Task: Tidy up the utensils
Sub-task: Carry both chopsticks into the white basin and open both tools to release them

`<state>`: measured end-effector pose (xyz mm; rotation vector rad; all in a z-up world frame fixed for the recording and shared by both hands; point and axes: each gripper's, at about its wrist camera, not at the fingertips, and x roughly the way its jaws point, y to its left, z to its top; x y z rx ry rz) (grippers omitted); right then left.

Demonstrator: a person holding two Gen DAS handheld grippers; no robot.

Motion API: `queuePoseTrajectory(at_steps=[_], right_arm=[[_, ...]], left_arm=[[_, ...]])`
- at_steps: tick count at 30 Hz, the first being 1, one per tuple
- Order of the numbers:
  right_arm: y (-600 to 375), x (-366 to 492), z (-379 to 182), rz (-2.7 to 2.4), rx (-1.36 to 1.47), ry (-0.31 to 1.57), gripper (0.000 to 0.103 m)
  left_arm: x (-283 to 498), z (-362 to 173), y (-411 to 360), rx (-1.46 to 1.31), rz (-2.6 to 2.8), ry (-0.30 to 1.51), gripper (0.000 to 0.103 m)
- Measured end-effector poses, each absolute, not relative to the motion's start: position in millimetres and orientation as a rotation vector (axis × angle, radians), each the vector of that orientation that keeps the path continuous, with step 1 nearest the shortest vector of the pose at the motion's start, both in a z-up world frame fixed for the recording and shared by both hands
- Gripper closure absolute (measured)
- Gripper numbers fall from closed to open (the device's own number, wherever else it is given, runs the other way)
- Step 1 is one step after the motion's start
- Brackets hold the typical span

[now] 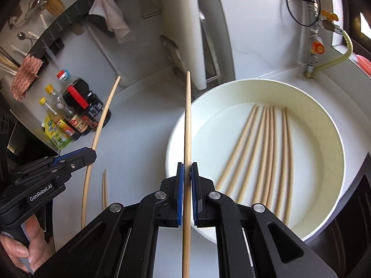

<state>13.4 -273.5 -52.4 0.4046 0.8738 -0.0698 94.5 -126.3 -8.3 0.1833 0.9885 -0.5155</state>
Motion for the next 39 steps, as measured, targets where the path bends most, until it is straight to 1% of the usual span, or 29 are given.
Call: queuePoseTrajectory(at_steps=[7, 15, 28, 33, 37, 39], right_arm=[[-318.9, 12.8, -56.4, -0.147, 0.452, 0.856, 0.097], [-355.8, 14.3, -75.9, -0.207, 0.505, 0.860, 0.097], [-382.9, 22.3, -107.3, -0.258, 0.572, 0.924, 0.097], [-384.1, 28.3, -115.1, -0.260, 0.578, 0.942, 0.097], [-383.2, 31.7, -118.1, -0.259, 0.572, 0.960, 0.097], [-385.0, 32.4, -118.2, -0.266, 0.575, 0.961, 0.097]], left_arm=[[103.1, -7.8, -181.8, 0.226, -0.588, 0.979, 0.096], [115.8, -15.4, -229.3, 0.284, -0.619, 0.983, 0.096], [119.1, -44.4, -282.5, 0.343, -0.684, 1.040, 0.096], [122.0, -66.1, -288.7, 0.366, -0.667, 1.087, 0.096], [123.7, -72.0, -290.5, 0.380, -0.654, 1.102, 0.095], [125.4, -71.0, -289.3, 0.376, -0.645, 1.098, 0.091]])
